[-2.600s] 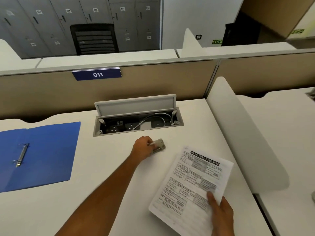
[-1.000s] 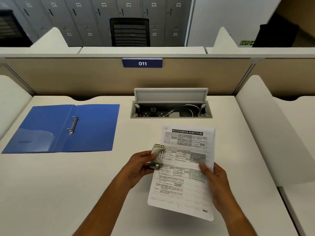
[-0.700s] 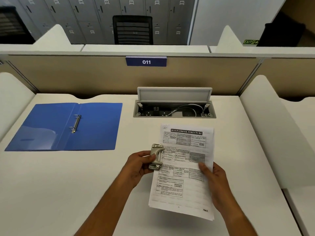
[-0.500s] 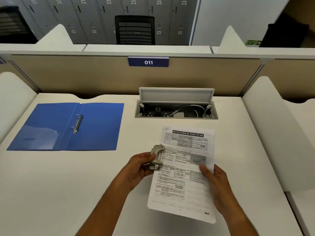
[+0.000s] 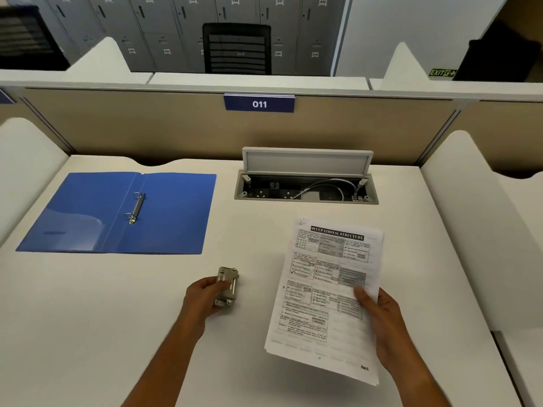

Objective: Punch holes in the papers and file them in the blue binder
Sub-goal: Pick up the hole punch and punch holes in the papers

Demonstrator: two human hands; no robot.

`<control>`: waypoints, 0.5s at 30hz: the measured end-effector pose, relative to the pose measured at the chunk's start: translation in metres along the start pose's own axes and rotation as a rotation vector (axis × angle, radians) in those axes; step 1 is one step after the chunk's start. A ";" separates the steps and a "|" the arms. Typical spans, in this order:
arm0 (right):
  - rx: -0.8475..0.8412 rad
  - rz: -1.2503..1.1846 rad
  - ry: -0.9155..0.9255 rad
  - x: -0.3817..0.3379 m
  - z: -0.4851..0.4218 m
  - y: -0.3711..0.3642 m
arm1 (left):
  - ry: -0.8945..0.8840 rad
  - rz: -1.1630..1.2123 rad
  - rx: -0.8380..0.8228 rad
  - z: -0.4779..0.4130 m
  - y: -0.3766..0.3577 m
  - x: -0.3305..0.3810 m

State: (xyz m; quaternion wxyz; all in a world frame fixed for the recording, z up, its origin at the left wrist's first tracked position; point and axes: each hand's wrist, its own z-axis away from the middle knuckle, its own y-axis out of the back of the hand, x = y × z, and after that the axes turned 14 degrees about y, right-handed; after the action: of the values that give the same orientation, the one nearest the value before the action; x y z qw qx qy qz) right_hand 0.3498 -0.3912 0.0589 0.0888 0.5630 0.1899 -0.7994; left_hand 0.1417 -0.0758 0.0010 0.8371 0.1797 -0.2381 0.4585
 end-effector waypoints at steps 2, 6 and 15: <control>0.000 0.010 -0.017 0.004 0.000 0.002 | 0.024 0.000 0.021 -0.002 0.007 -0.008; 0.002 0.048 -0.014 0.009 -0.001 0.001 | -0.018 -0.061 0.097 0.000 0.011 -0.014; -0.038 0.131 0.039 0.009 0.002 -0.004 | -0.189 -0.392 0.286 0.009 0.010 -0.016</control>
State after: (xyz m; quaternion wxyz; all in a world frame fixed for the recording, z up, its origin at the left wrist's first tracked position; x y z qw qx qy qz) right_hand 0.3433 -0.3880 0.0519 0.1482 0.5878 0.1696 -0.7770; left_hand 0.1237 -0.0859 0.0005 0.8501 0.3812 -0.2086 0.2975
